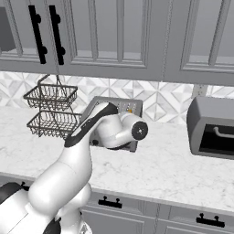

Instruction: Start the toaster. Once the lever pops up, take the bread to the plate on the dining counter.

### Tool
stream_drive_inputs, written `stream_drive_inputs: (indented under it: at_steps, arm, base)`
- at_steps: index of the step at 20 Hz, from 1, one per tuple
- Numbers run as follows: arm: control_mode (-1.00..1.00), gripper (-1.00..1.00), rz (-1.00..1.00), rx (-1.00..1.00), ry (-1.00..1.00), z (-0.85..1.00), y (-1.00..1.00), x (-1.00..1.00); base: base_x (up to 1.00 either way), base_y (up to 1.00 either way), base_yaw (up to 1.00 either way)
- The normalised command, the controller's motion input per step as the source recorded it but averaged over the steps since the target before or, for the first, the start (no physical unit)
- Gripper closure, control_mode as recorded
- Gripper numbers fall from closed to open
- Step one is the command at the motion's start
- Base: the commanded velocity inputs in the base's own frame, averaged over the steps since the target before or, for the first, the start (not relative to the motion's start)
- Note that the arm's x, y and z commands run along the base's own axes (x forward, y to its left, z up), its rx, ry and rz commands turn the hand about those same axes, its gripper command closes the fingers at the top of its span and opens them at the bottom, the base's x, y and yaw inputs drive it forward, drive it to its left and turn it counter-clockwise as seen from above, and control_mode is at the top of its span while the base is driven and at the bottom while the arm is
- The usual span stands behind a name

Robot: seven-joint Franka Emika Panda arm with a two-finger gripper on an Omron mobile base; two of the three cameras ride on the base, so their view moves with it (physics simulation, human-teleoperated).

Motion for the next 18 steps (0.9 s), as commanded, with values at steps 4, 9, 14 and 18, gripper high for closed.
stream_drive_inputs:
  at_steps: [4, 9, 14, 18]
  arm:
    - [-1.00, -1.00, 0.00, 0.00, 0.00, 0.00, 0.00, 0.00]
    - [-1.00, -1.00, 0.00, 0.00, 0.00, 0.00, 0.00, 0.00]
    - [-1.00, -1.00, 0.00, 0.00, 0.00, 0.00, 0.00, 0.00]
    - [-1.00, -1.00, 0.00, 0.00, 0.00, 0.00, 0.00, 0.00]
  base:
    - [0.00, 0.00, 0.00]
    - [0.00, 0.00, 0.00]
    - [0.00, 0.00, 0.00]
    - [0.00, 0.00, 0.00]
